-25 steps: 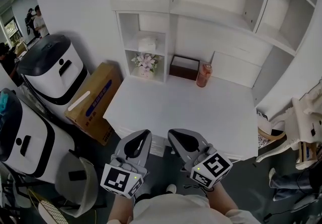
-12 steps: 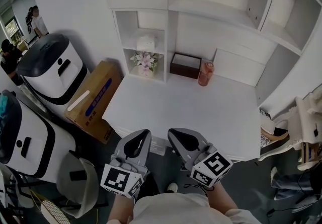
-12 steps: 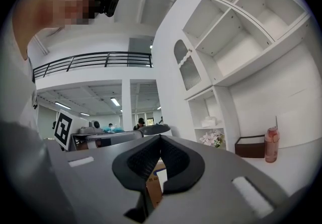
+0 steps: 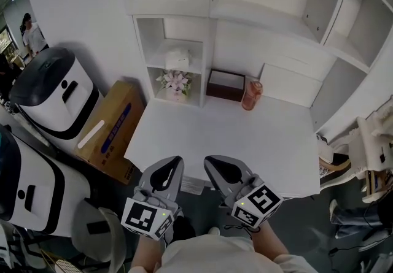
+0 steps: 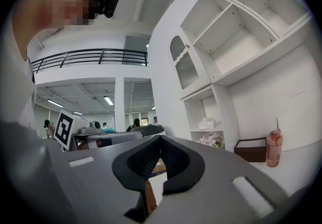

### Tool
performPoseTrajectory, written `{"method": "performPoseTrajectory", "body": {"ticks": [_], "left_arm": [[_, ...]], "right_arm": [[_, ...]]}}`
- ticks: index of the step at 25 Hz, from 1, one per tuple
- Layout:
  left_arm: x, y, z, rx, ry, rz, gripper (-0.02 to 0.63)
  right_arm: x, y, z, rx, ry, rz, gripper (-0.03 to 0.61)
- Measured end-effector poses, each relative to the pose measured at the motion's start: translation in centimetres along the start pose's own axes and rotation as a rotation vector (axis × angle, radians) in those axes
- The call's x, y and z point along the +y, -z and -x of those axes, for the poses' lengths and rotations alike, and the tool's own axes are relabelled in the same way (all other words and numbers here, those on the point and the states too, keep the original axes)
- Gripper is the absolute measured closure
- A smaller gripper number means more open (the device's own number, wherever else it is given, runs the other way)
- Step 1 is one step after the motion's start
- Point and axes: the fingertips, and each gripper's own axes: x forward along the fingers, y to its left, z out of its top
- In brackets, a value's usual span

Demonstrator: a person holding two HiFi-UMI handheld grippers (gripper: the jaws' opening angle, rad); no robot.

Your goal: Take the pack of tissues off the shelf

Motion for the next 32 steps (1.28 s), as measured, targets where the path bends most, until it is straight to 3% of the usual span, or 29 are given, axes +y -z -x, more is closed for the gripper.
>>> {"method": "performPoseTrajectory", "body": {"ticks": [15, 32], "left_arm": [[9.3, -0.6, -2.4, -0.007, 0.073, 0.004, 0.612], [14.8, 0.6, -4.4, 0.011, 0.215, 0.022, 0.612]], "right_arm": [[-0.8, -0.4, -9.2, -0.013, 0.068, 0.006, 0.577], [-1.7, 0.9, -14.2, -0.029, 0.216, -0.017, 0.575]]}}
